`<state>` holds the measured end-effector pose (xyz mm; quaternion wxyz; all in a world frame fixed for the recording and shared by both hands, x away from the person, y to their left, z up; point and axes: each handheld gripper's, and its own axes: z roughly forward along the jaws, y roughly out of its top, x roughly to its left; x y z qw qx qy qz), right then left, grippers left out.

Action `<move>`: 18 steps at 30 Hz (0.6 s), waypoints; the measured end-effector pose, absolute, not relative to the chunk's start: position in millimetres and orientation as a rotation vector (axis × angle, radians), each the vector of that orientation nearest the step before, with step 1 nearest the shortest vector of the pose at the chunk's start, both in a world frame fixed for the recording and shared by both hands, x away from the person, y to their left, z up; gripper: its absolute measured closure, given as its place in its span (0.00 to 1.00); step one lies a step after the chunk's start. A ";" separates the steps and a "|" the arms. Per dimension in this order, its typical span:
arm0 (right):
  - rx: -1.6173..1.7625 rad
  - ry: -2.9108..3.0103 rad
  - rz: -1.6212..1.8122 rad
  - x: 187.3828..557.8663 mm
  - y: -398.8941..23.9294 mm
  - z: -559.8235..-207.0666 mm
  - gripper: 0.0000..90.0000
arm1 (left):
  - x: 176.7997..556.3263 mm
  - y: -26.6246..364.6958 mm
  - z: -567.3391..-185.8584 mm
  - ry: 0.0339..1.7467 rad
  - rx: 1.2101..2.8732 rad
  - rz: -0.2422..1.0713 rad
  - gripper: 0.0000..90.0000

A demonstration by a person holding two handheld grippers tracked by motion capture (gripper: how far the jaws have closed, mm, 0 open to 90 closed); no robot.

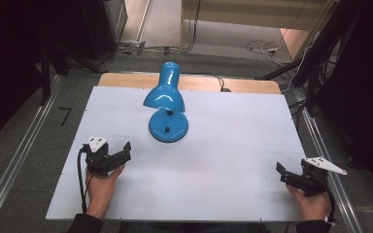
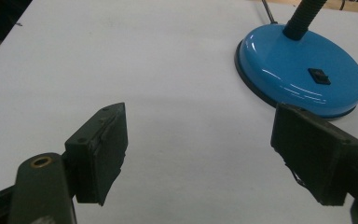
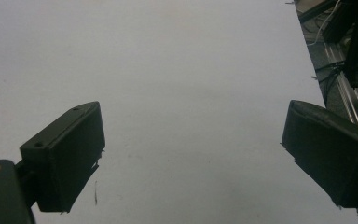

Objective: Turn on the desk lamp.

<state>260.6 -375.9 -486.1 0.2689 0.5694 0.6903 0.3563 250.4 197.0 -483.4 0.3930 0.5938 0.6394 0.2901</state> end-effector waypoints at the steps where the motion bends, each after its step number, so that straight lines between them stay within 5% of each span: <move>1: 1.535 1.861 0.961 260.6 -375.9 -486.1 0.05 | 250.9 196.6 -483.3 1.623 1.507 0.734 0.21; 18: 1.546 1.869 0.974 262.1 -376.4 -487.1 0.05 | 258.0 189.8 -483.0 1.611 1.520 0.714 0.23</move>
